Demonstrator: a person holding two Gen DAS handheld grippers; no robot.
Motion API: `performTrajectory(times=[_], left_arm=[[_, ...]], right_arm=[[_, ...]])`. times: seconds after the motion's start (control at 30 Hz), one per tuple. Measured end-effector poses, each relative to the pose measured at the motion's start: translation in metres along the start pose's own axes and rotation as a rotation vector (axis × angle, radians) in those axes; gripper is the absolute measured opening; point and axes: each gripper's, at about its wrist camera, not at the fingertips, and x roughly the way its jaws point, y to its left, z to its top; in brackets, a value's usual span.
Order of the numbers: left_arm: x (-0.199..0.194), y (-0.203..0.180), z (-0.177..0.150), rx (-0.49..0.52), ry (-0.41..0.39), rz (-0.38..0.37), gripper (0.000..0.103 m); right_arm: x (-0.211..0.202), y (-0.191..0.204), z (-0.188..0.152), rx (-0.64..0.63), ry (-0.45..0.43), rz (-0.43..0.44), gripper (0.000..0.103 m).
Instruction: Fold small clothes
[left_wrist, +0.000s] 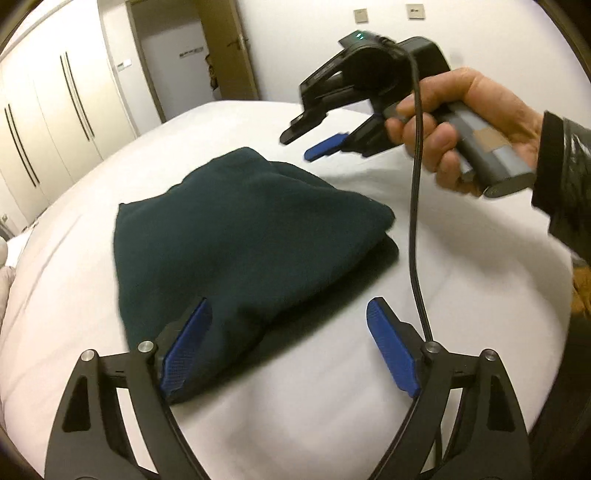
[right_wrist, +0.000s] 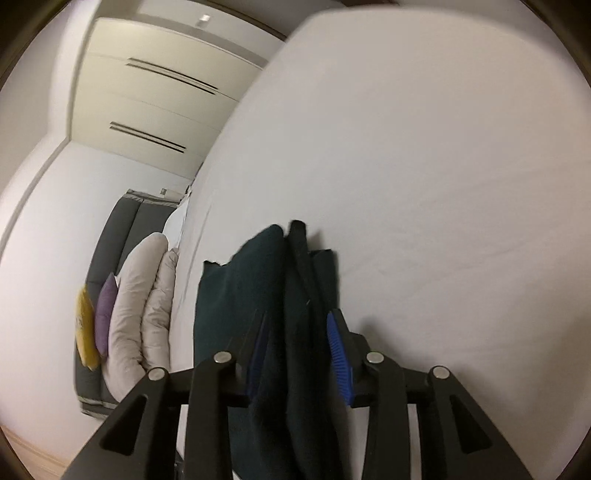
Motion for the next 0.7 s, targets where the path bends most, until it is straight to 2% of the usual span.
performTrajectory(times=[0.03,0.07,0.13,0.2,0.3,0.4,0.5,0.57,0.7], left_arm=[[-0.003,0.006,-0.001,-0.007,-0.004,-0.006,0.086],[-0.022,0.029,-0.016,-0.028,-0.009,-0.008,0.086],[-0.032,0.026,-0.014,-0.089,-0.024,-0.011,0.086],[-0.028,0.054,-0.008,-0.146,-0.024,0.019,0.086],[-0.026,0.084,0.001,-0.216,-0.022,0.064,0.086],[-0.015,0.114,0.001,-0.299,0.010,0.073,0.086],[0.004,0.135,-0.011,-0.375,0.089,0.046,0.086],[0.011,0.141,-0.023,-0.418,0.122,0.000,0.085],[0.021,0.148,-0.035,-0.484,0.155,-0.052,0.085]], right_arm=[[-0.008,0.008,-0.007,-0.025,0.001,0.002,0.037],[-0.013,0.014,-0.012,-0.053,0.003,0.007,0.037],[-0.022,0.028,-0.027,-0.102,0.010,0.012,0.037],[-0.021,0.039,-0.041,-0.135,0.040,0.001,0.037],[-0.005,0.047,-0.057,-0.197,0.085,-0.096,0.037],[0.013,0.039,-0.067,-0.187,0.127,-0.148,0.037],[0.020,0.036,-0.075,-0.199,0.138,-0.187,0.030],[0.017,0.031,-0.079,-0.194,0.146,-0.191,0.017],[0.010,0.023,-0.085,-0.149,0.162,-0.158,0.014]])
